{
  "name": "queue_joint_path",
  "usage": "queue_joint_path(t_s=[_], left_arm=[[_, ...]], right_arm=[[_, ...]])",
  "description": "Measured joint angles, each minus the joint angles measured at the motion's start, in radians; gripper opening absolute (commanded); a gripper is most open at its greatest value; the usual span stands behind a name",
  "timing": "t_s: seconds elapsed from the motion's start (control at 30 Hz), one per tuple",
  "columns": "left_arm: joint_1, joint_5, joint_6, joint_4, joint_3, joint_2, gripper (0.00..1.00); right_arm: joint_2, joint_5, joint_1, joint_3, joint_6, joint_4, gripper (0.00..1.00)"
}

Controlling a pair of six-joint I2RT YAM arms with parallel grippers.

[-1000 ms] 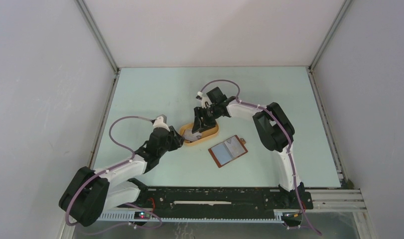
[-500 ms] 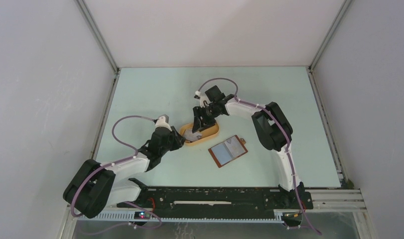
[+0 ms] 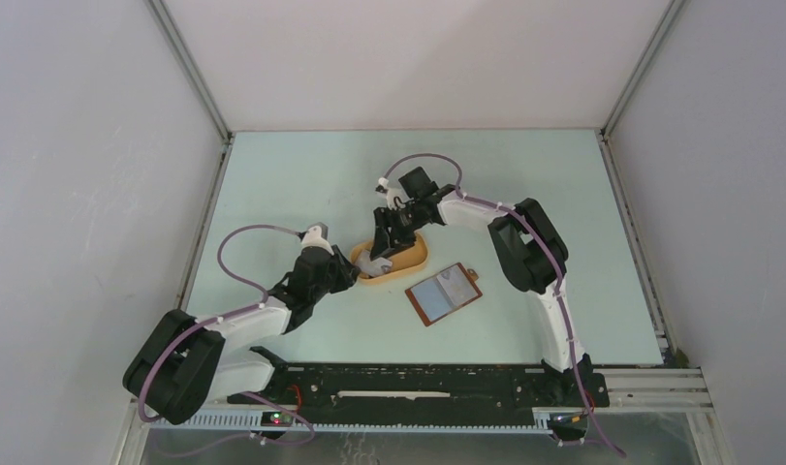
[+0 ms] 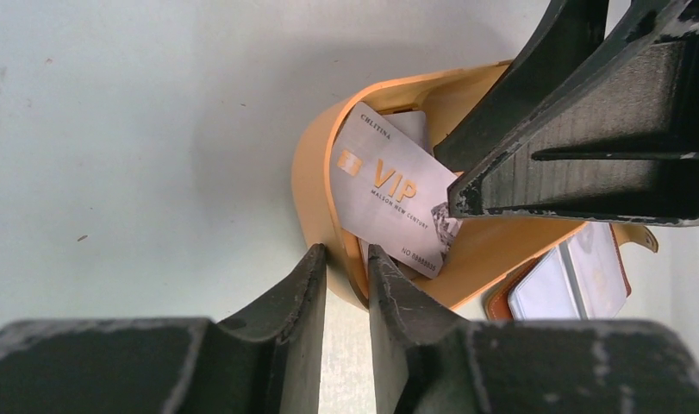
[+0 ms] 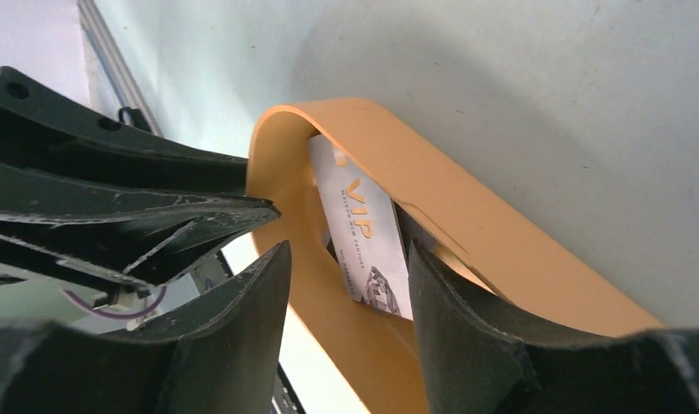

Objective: Put the credit cards into the card holder
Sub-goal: Pick up the credit card from the storage box.

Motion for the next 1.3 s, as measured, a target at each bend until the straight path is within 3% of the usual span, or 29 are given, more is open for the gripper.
queue_joint_path(t_s=[0.37, 0.73, 1.3], left_arm=[[0.001, 0.007, 0.000, 0.002, 0.000, 0.000, 0.27], [0.001, 0.008, 0.000, 0.002, 0.000, 0.000, 0.27], [0.001, 0.026, 0.000, -0.006, 0.000, -0.008, 0.27]], right_arm=[[0.000, -0.150, 0.020, -0.022, 0.077, 0.054, 0.58], [0.004, -0.031, 0.026, 0.001, 0.018, -0.045, 0.49], [0.047, -0.115, 0.032, 0.040, 0.003, -0.060, 0.51]])
